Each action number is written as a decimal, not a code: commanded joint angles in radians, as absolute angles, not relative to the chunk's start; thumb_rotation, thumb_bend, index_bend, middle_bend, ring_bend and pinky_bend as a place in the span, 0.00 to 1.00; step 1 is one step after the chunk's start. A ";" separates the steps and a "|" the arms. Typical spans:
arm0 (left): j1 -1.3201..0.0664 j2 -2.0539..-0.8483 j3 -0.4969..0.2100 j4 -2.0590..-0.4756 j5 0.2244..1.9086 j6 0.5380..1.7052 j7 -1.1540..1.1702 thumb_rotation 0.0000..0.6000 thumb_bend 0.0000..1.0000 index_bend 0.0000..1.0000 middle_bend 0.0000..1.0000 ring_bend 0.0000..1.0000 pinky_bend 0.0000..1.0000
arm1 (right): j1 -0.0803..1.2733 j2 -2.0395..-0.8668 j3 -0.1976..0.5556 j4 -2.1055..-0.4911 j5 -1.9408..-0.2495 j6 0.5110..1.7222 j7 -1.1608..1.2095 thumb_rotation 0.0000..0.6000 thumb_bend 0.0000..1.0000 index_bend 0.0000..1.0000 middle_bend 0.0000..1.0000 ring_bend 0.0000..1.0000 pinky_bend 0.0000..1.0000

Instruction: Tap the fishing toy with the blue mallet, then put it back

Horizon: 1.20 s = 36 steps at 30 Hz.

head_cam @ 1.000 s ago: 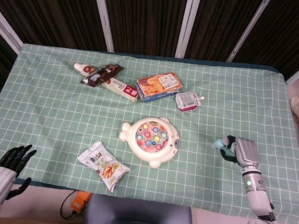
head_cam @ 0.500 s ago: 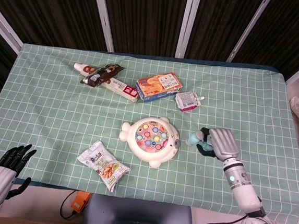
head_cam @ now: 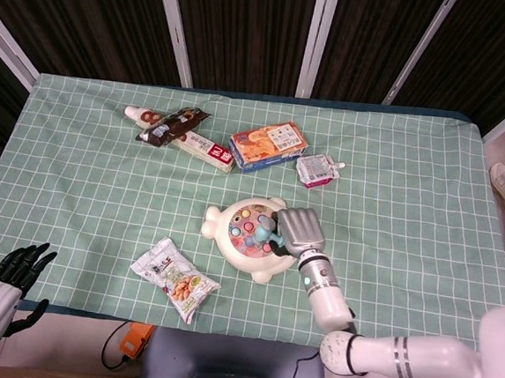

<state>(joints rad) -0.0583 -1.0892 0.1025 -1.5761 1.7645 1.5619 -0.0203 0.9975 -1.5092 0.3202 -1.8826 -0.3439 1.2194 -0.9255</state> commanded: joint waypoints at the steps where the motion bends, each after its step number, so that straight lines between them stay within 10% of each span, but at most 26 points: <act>1: -0.058 -1.088 0.103 -1.577 1.765 1.563 -0.023 1.00 0.39 0.00 0.00 0.00 0.11 | 1.036 -1.567 0.306 -1.834 -0.347 1.283 -0.972 1.00 0.77 1.00 0.78 0.77 0.74; 36: -0.048 -1.081 0.109 -1.568 1.780 1.588 -0.045 1.00 0.39 0.00 0.00 0.00 0.11 | 1.078 -1.762 0.245 -1.664 -0.422 1.390 -1.132 1.00 0.77 1.00 0.78 0.77 0.74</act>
